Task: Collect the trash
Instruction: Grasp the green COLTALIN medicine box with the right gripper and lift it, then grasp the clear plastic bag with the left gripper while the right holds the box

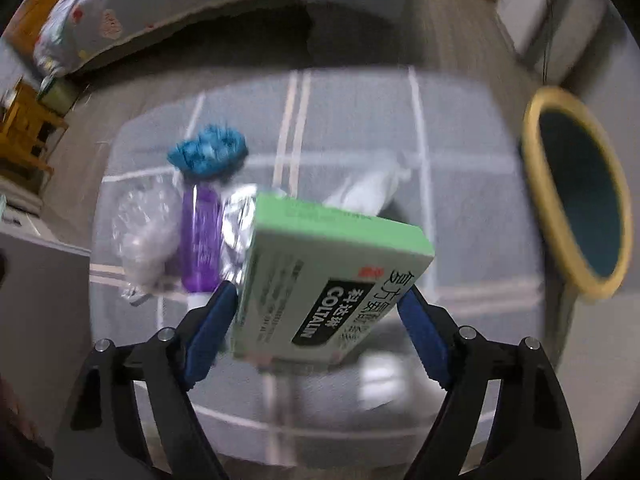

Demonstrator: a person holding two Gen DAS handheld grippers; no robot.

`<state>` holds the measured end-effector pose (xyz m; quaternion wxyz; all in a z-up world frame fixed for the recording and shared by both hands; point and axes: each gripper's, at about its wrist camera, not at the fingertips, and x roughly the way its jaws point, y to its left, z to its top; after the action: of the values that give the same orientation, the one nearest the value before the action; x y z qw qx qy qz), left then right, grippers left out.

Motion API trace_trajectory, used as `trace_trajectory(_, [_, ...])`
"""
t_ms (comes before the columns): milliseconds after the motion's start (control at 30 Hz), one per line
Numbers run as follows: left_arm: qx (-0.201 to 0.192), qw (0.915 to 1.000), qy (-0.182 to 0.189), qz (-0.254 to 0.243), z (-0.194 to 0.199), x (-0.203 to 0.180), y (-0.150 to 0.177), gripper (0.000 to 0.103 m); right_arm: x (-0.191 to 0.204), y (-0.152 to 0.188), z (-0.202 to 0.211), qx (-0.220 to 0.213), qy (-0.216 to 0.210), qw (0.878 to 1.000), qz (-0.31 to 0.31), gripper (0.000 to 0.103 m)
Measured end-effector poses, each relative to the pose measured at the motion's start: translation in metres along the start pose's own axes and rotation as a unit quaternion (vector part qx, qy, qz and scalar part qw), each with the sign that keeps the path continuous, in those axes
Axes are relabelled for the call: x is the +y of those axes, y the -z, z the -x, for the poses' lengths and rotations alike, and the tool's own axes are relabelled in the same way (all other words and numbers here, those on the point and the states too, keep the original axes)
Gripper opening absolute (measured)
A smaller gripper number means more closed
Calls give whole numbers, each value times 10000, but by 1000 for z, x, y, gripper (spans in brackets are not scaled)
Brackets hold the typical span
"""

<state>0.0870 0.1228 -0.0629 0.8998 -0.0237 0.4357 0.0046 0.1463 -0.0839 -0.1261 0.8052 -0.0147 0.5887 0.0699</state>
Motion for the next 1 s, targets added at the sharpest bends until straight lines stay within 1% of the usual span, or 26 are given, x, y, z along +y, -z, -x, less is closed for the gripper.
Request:
trace_trajectory(133, [187,9995,-168,-213,-21,-7,2,98,-9,-24,12,-433,197,9979,450,78])
trace_trajectory(167, [231,9993,-173,-245,-25,-8,2,98,-10,-22,13,-539,221,9970,517,78])
trace_trajectory(300, [501,9982,-83,-315,-46,-13,7,98,-20,-36,16,-733,119,9953,624,78])
trace_trajectory(400, [618,9976,-6,-297,-59,-16,8,98,-18,-41,20,-866,174,9928,804,77])
trace_trajectory(600, [762,9964,-27,-367,-87,-23,13,98,-18,-46,39,-1127,98,9892,933,77])
trace_trajectory(667, [752,9965,-63,-365,-95,-25,16,98,-18,-48,44,-1229,21,9881,921,77])
trace_trajectory(800, [766,9968,80,-225,-105,-26,17,96,-19,-51,50,-1355,-24,9862,954,76])
trace_trajectory(867, [756,9968,117,-208,-107,-29,17,94,-20,-51,50,-1348,-52,9864,935,76])
trace_trajectory(900, [743,9969,160,-214,-108,-30,17,91,-21,-52,49,-1333,-71,9868,914,76])
trace_trajectory(933, [748,9967,218,-221,-109,-31,17,84,-22,-52,47,-1308,-98,9874,886,77])
trace_trajectory(967, [779,9963,273,-230,-110,-32,17,80,-23,-53,47,-1292,-110,9878,863,77])
trace_trajectory(1000, [830,9957,327,-244,-112,-34,17,73,-24,-53,46,-1282,-118,9880,850,77])
